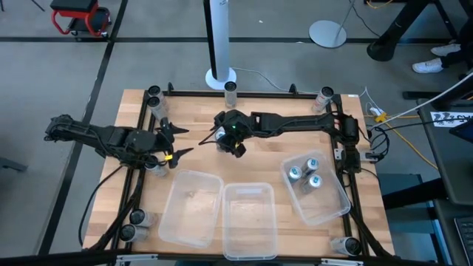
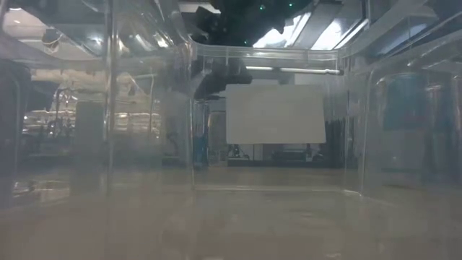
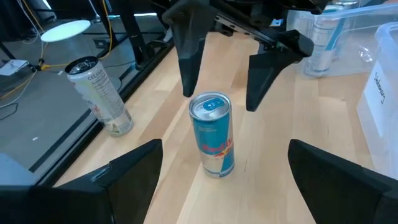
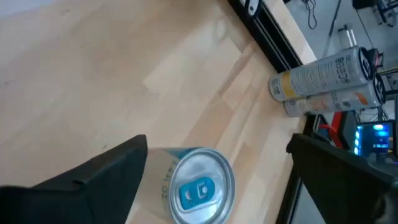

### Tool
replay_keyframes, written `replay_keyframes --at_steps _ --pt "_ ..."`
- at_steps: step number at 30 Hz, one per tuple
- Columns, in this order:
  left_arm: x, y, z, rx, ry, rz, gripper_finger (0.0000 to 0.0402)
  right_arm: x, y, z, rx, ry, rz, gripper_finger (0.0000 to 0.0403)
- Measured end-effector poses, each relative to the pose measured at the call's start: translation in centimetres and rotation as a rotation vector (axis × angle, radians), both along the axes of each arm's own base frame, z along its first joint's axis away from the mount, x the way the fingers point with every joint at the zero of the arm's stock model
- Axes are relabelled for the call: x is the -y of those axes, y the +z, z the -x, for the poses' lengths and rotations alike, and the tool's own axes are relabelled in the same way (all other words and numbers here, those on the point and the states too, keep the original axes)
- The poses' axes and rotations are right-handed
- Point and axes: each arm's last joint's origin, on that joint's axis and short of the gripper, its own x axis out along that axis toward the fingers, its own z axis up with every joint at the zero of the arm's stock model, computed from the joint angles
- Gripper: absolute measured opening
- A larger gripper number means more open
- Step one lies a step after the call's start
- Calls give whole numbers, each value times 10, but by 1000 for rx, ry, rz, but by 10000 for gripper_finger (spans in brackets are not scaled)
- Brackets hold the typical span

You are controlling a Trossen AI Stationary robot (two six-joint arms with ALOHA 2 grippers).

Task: Sort soda cans
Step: Put the blue soda can into the right transparent bin

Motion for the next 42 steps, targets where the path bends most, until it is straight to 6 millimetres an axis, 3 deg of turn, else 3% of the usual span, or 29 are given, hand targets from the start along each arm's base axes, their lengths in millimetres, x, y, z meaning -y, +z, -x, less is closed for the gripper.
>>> replay_keyframes --at_steps 11,18,34,37,42 --pt "0 0 0 1 3 7 333 4 -1 1 -8 -104 -85 345" --pt "0 -1 0 -6 4 8 333 24 -14 3 -57 -181 -170 342" --pt "0 -3 0 -20 5 7 333 26 -43 -6 -116 -151 -224 341" --pt "0 -3 0 -20 5 7 333 25 -43 -7 -115 -138 -229 322" --pt "0 -3 0 -20 5 7 333 25 -41 -6 -109 -101 -217 248"
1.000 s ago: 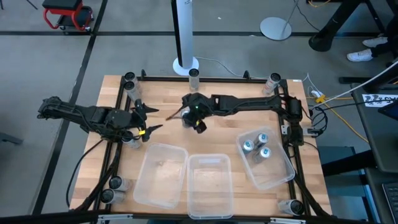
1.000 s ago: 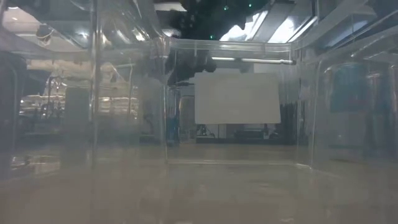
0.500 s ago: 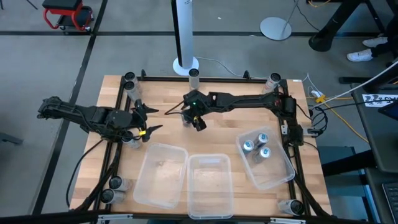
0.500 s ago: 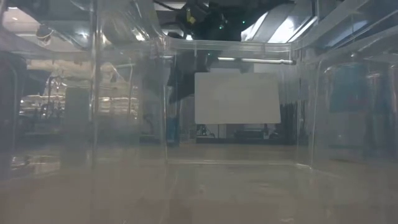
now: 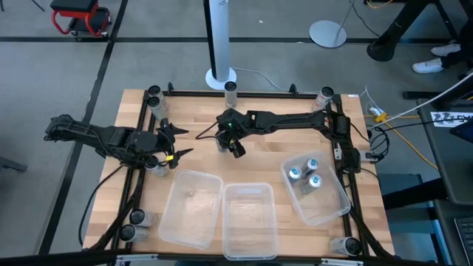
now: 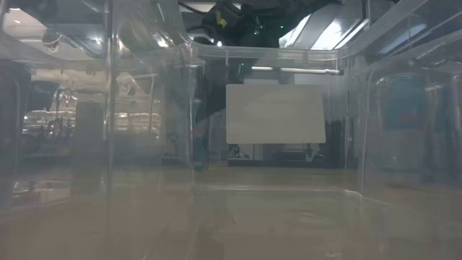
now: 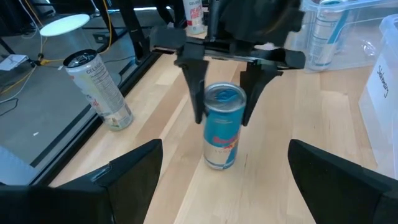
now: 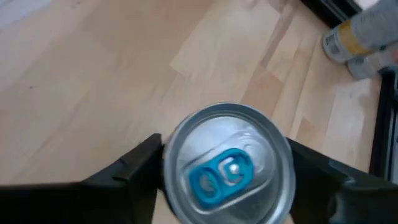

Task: Sort soda cans
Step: Put the blue soda can into the right transparent bin

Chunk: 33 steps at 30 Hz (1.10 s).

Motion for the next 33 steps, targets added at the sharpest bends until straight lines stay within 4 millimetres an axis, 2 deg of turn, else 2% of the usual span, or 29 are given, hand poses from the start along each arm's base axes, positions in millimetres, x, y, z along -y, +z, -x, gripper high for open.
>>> replay_keyframes --at_steps 7,16,19,26,33 --pt "0 -1 0 -9 0 -2 333 -6 17 11 -18 16 30 244" --pt "0 -2 1 -23 1 -2 333 -40 84 48 13 3 135 244" --pt "0 -2 1 -22 1 -2 333 -54 111 68 34 -12 154 244" --pt "0 -2 1 -19 1 -1 333 -89 158 123 37 -71 116 244" --pt "0 -2 1 -16 5 6 333 -122 183 174 7 -84 41 244"
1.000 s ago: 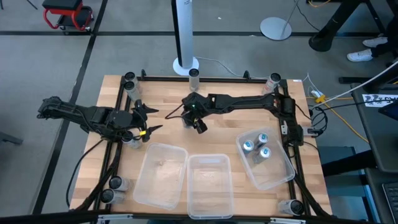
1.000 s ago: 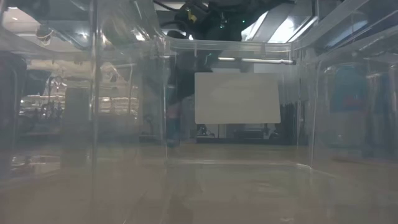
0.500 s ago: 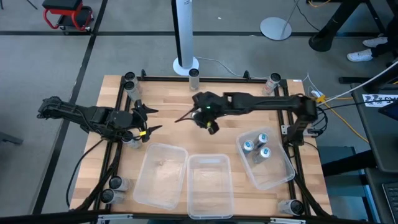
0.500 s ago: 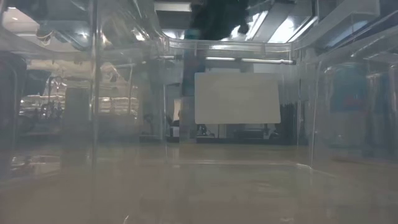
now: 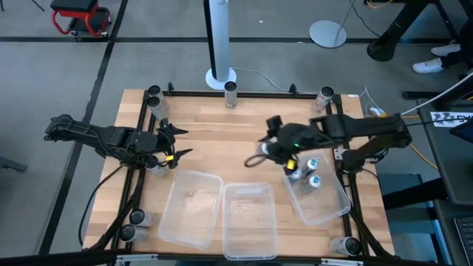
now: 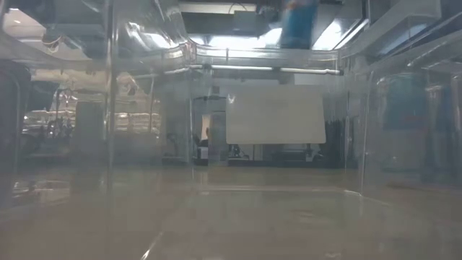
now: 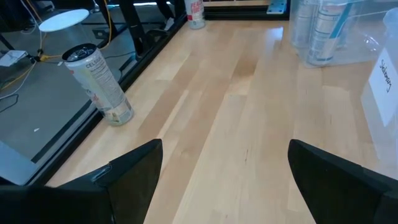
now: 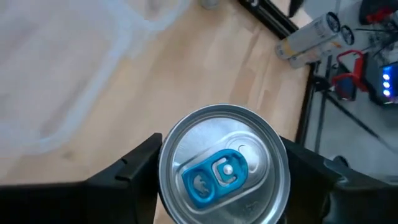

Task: Sort soda cans
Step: Put the blue soda can into the right transparent bin

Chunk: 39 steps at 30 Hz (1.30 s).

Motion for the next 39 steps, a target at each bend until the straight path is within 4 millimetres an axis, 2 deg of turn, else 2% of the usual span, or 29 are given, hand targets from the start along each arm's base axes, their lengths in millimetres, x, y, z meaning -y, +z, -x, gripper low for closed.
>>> replay_keyframes --at_steps 9,20,27,39 --pt "0 0 0 3 6 12 333 -29 2 48 -164 -70 -137 244" --pt "0 0 0 2 5 12 333 -59 -3 81 -300 -150 -187 244" --pt "0 0 0 3 7 15 333 -75 -8 90 -263 -177 -159 244" --pt "0 0 0 3 7 14 333 -94 -52 84 -298 -131 -136 244"
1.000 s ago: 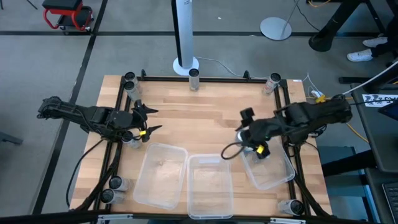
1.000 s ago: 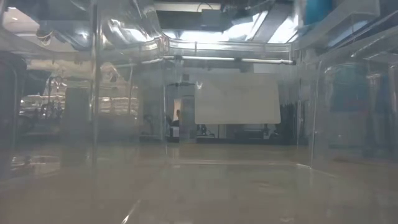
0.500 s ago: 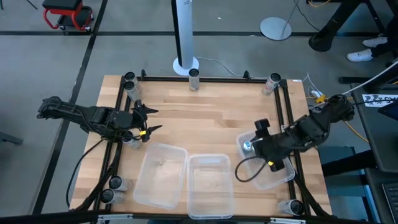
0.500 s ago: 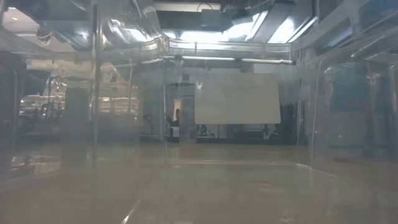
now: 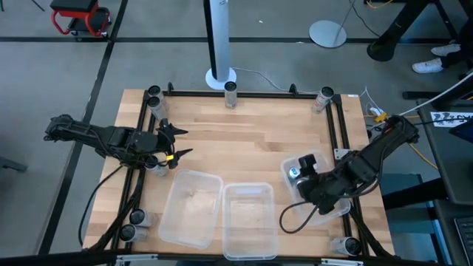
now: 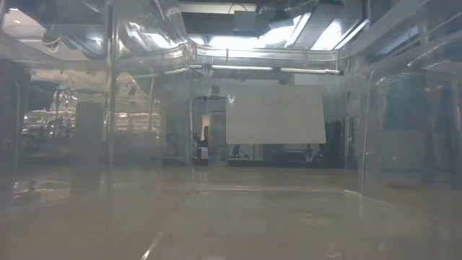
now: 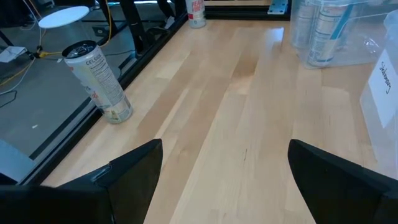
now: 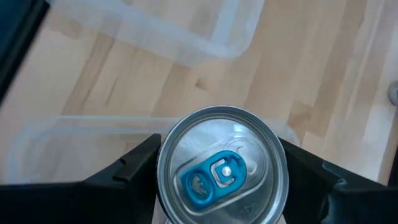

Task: Sort soda cans
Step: Put the blue soda can into the right transparent bin

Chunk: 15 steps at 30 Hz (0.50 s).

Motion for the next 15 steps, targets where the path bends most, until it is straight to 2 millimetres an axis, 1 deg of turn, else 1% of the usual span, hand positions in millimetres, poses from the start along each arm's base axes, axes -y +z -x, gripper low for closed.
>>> replay_keyframes --at_steps 10,15 --pt "0 0 0 0 -3 -5 333 -1 -42 -2 -54 -2 45 244" --pt "0 0 0 2 -3 -5 333 -1 -67 -3 -69 -2 55 244"
